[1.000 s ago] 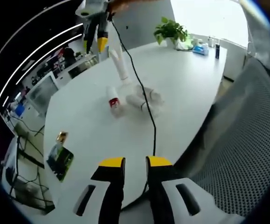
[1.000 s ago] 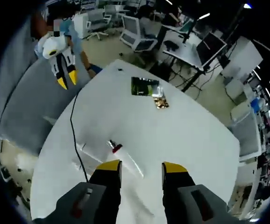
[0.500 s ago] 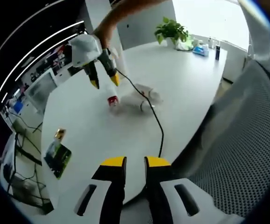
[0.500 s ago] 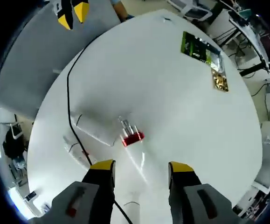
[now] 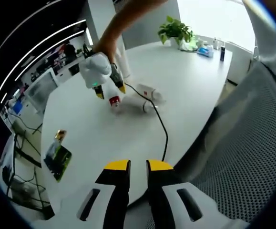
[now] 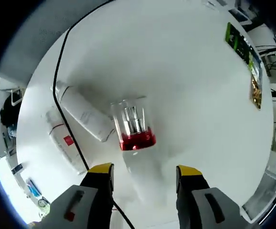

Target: Arrange the skincare products in the storage area until every visible bottle or jar stands upright without overlapping.

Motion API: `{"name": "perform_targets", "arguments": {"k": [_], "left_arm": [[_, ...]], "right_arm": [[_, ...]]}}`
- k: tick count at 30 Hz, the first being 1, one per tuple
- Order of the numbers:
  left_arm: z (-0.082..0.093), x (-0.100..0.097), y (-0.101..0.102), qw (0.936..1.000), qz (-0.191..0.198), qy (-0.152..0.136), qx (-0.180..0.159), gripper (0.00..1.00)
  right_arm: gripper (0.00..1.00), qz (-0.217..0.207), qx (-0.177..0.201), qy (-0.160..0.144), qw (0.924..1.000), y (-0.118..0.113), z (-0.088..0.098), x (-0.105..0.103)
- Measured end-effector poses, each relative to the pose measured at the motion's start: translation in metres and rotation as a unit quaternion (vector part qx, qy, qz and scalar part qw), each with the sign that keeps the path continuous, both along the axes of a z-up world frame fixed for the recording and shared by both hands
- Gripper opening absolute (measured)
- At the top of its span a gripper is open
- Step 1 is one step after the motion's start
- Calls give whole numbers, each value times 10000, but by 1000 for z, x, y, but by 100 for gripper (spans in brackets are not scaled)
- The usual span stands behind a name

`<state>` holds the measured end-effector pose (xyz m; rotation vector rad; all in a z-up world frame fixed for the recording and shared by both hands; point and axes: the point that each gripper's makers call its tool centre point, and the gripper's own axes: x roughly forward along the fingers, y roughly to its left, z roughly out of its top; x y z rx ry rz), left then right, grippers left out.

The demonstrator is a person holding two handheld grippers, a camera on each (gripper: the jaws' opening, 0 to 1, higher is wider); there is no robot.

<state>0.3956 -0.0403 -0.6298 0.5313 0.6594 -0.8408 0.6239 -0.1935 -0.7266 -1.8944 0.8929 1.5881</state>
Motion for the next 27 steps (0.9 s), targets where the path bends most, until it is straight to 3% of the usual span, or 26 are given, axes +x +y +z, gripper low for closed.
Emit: {"name": "perform_targets", "arguments": {"k": [5,9,13,17,22,24,27], "left_arm": [[-1,0,1,10000,18,20,3,10],[-1,0,2,10000,30,33,-10,9],[-1,0,2,10000,30,43,4,8],[-2,0,3,10000,41,38,2,8],[-2,0,4,10000,61,43,-9,7],[-2,1,4,10000,75,49,-11,7],[-1,1,5,10000,79,40,-20,7]], "right_arm": [[40,-104,207,4,9997,3,-9,-2],[34,155,70,-29,9999,3,-7,1],[26,105,-36,-91,9999,6,-7,3],[24,134,-100,-117,9998,3,-9,4],[22,-259,122,-64,9996,4,-8,6],[21,-642,270,90,9975,7,-5,1],[21,-702,458,30,9965,16,2,3]]}}
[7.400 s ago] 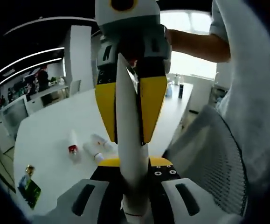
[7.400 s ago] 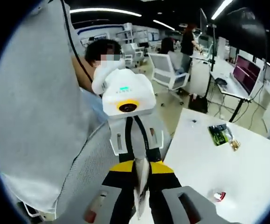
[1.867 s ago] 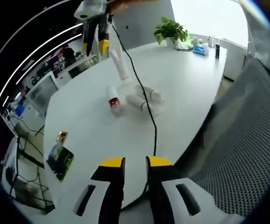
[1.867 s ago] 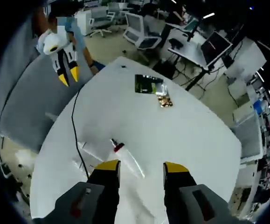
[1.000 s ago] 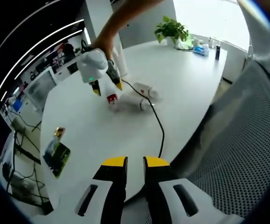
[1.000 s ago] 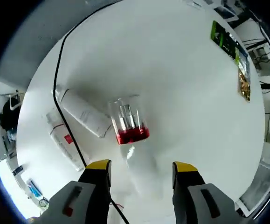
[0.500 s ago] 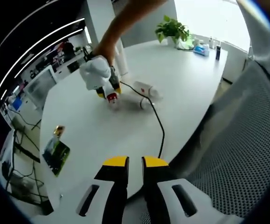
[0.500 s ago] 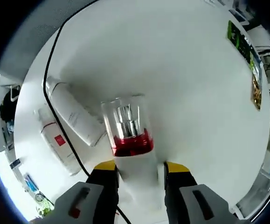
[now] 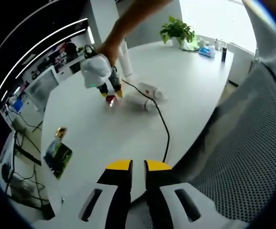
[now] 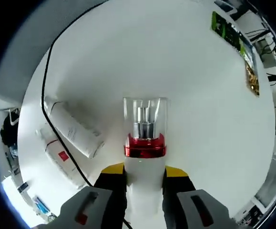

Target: Arrange the skincare products in the storage area until every visible bottle or jar stands upright without overlapping.

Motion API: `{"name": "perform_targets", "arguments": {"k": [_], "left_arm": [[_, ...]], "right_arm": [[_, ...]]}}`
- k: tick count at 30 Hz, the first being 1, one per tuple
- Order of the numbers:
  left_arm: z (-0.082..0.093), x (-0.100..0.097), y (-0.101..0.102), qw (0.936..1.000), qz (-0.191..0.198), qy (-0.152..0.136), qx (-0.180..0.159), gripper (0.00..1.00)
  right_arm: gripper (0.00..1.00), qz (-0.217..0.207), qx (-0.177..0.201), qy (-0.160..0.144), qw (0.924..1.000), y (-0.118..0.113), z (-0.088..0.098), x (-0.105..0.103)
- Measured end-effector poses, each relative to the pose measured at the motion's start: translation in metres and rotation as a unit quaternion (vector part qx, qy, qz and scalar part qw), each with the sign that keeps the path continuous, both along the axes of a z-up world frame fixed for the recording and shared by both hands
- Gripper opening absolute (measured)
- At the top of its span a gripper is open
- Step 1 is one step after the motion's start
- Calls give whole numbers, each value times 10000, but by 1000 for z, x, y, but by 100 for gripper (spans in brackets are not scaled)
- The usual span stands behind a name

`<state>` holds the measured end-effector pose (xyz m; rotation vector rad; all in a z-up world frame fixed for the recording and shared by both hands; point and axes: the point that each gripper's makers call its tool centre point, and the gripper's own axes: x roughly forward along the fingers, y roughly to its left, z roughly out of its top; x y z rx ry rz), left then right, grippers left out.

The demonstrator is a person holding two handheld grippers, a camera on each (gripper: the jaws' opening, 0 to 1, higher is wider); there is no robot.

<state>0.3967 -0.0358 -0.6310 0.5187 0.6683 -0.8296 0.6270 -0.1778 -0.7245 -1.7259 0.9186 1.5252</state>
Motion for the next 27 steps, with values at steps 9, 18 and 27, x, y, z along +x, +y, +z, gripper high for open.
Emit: {"name": "perform_targets", "arguments": {"k": [9,18,27], "left_arm": [[1,0,1,10000,-21,-22,-19,6],[1,1,1,10000,-49,-65,-14,7],[6,5,1,9997,-53,-242,-32,6]], "right_arm": [[20,-864,1015,129,9910,41,33,2],[20,-2163,2170,152,9518,64,64,5],[20,-3199,3412,368,8831,84,113,-15]]}}
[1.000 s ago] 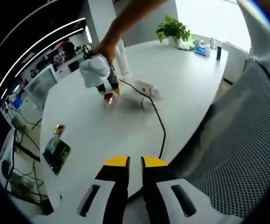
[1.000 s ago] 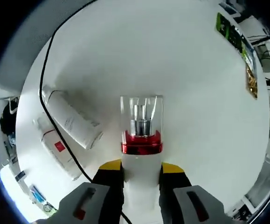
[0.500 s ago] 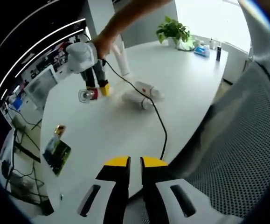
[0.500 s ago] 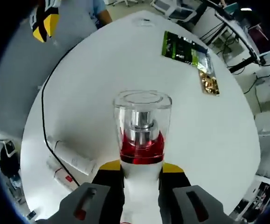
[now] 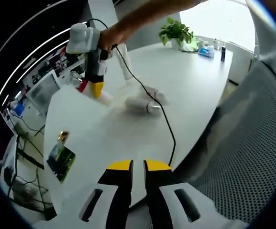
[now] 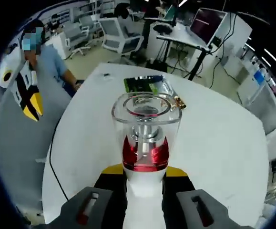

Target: Arrange the skincare products in the storage area until every visible bottle or jar stands upright without overlapping.

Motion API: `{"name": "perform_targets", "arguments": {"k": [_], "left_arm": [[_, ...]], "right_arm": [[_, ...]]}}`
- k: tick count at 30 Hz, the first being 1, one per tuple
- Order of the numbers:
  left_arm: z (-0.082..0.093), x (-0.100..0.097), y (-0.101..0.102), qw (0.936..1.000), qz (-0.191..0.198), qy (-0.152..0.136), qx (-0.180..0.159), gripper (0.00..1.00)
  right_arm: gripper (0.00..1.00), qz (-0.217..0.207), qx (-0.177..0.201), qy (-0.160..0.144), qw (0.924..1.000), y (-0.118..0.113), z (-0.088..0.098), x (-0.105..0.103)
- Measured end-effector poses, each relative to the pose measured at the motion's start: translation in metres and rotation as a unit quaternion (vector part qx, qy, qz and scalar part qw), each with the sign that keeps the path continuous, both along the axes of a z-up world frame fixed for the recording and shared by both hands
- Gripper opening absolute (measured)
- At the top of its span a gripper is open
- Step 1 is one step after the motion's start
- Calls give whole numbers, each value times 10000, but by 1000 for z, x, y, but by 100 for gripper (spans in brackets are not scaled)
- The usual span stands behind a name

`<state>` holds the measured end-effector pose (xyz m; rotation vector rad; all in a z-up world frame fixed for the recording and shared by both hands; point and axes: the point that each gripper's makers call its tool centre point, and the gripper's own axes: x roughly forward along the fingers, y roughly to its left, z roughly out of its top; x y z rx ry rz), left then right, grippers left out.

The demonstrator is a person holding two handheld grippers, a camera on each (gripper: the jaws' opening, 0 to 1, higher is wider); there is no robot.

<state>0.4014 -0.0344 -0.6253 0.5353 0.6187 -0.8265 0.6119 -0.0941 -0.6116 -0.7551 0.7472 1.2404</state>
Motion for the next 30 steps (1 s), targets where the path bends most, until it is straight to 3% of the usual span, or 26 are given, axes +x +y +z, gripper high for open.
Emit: {"name": "perform_targets", "arguments": {"k": [3,6,10,12,16,19,23,27,30], "left_arm": [[9,6,0,9995,156,-127,-222,8],[9,6,-1,9995,131,-159,-233,9],[9,6,-1,9996,122,-171,-192,10],[13,8,-1,9993,161,-243,-247,10],[14,8,-2,9991,140,-292,-263,12],[18,9,-2,9987,177,-341,-343,13],[25,10,-3,9977,203,-415,-503,14],[34,11,-7,9956,232,-476,-770,17],[38,9,-14,9941,165,-437,-978,22]], "right_arm": [[20,-298,561,21,9980,8,24,-7],[21,-585,1225,-19,9907,13,58,-18],[21,-854,1805,-19,9799,10,96,-33],[21,-1037,2239,50,9691,7,121,-43],[21,-1191,2765,101,9536,-1,150,-60],[21,-1363,3372,331,9309,-9,174,-77],[21,-1628,3940,574,9028,-23,189,-93],[21,-1804,4222,723,8854,-38,187,-109],[21,-1852,4311,787,8796,-45,184,-121]]}}
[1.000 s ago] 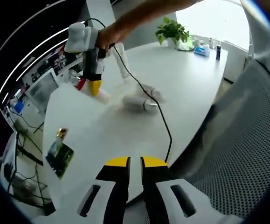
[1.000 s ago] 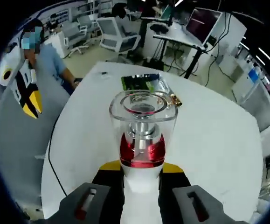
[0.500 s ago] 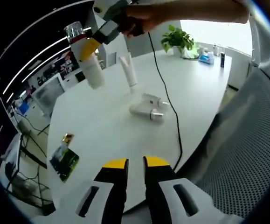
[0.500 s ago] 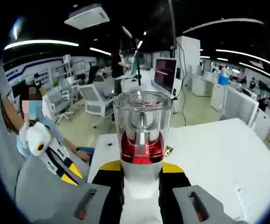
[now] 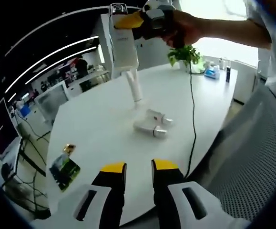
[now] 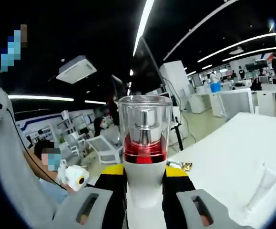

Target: Arrange the skincare products in the storage area until every visible bottle or jar stands upright without overlapping.

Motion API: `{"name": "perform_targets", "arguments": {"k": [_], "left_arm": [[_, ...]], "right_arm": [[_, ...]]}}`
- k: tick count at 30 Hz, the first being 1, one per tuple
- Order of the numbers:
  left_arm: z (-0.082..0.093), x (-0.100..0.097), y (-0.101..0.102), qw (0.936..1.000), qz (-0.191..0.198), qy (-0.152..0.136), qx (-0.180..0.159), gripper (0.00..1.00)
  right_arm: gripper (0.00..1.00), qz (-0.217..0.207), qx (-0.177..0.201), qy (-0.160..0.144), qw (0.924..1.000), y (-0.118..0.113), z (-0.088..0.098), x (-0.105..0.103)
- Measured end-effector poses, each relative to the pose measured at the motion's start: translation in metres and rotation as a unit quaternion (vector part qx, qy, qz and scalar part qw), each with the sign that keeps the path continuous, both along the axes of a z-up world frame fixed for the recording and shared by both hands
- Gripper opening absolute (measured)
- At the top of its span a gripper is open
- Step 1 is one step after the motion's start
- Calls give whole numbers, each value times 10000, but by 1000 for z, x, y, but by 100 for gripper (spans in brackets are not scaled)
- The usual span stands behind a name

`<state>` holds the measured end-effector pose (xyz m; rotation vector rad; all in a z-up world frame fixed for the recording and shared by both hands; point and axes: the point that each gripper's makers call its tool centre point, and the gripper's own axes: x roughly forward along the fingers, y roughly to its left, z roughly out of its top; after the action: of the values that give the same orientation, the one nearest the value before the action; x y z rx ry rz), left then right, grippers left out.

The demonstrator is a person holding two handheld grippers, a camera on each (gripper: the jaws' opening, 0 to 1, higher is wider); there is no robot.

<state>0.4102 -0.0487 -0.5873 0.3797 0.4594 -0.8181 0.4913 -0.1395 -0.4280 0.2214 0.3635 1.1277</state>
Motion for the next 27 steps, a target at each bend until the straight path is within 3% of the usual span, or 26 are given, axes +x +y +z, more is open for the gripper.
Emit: {"name": "perform_targets", "arguments": {"k": [3,6,8,10,13,14,18,23,24,27], "left_arm": [[7,-2,-6,9997,-34,34,-256,31],[24,-4,-18,9967,-139,-44,-804,38],[32,-5,-21,9951,-166,-59,-974,45],[46,-8,-30,9908,-381,-152,-1289,54],[63,-6,-32,9859,-274,-214,-1634,64],[81,-4,-35,9789,-240,-354,-1997,67],[114,-9,-46,9533,-215,-145,-3009,76],[121,-24,-67,9198,-404,791,-3823,75],[123,-25,-69,9160,-447,809,-3903,70],[130,-35,-73,9144,-790,701,-3909,51]], "right_arm": [[21,-17,57,36,10000,-7,-4,-13],[21,-1,140,90,9999,-11,-8,-26],[21,51,146,46,9999,-11,-11,-33],[21,162,176,30,9997,-7,-12,-42],[21,337,83,-35,9994,0,-14,-52],[21,422,-20,-98,9991,3,-16,-56],[21,659,-49,-209,9976,13,-16,-67],[21,1064,156,-141,9941,29,-11,-86],[21,1105,167,-117,9937,31,-11,-89],[21,1630,215,-131,9863,43,-2,-109]]}}
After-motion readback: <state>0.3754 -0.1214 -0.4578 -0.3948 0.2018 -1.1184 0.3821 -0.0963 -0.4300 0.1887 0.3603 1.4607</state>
